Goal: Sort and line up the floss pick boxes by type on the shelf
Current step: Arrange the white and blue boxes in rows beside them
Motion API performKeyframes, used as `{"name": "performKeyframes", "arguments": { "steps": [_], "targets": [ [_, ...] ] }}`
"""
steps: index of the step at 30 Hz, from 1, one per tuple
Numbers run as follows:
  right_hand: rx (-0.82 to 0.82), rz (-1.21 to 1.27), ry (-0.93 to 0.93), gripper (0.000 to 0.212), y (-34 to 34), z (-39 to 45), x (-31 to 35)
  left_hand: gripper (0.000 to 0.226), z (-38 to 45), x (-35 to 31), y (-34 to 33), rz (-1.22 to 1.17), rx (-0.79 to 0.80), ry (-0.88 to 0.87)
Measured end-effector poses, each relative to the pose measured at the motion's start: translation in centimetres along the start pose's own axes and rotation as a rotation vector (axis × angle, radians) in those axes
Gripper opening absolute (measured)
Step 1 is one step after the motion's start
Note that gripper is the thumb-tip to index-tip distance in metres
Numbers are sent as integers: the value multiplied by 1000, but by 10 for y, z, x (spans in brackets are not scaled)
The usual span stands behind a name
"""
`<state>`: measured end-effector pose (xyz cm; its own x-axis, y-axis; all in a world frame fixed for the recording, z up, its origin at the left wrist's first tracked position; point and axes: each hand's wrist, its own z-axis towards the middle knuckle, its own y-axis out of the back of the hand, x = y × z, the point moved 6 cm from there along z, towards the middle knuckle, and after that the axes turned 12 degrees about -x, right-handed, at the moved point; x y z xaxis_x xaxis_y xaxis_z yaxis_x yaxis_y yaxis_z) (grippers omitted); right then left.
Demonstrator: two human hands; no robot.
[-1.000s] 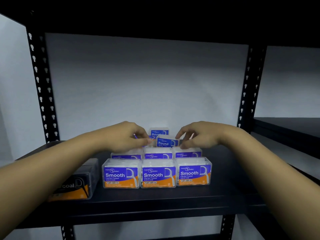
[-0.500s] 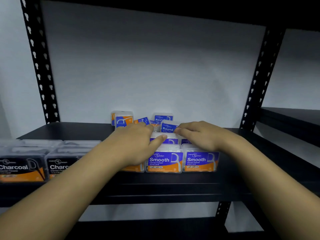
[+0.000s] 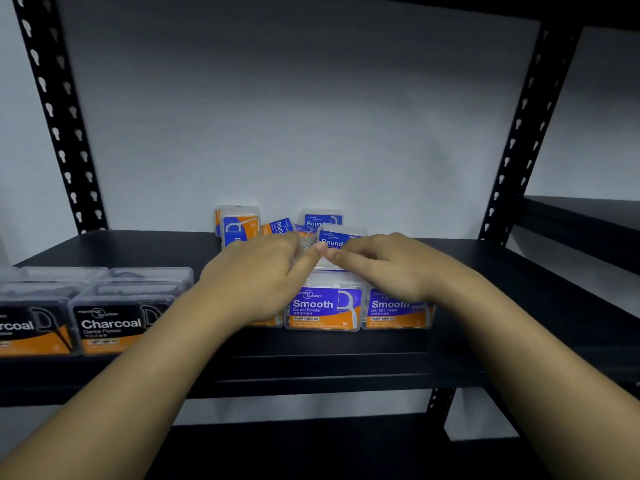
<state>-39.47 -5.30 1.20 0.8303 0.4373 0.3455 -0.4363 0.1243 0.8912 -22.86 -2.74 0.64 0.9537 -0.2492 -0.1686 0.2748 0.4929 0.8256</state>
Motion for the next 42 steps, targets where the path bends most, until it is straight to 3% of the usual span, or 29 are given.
{"name": "performKeyframes", "arguments": {
  "steps": [8, 26, 42],
  "targets": [
    [-32, -86, 23, 32, 0, -1, 1, 45, -6, -7, 3, 25, -46, -24],
    [-57, -128, 79, 41, 2, -13, 10, 27, -26, -6, 17, 52, -112, 34],
    [-96, -110, 65, 43, 2, -20, 14, 29, -36, -7, 24, 84, -123, 74]
  ]
}}
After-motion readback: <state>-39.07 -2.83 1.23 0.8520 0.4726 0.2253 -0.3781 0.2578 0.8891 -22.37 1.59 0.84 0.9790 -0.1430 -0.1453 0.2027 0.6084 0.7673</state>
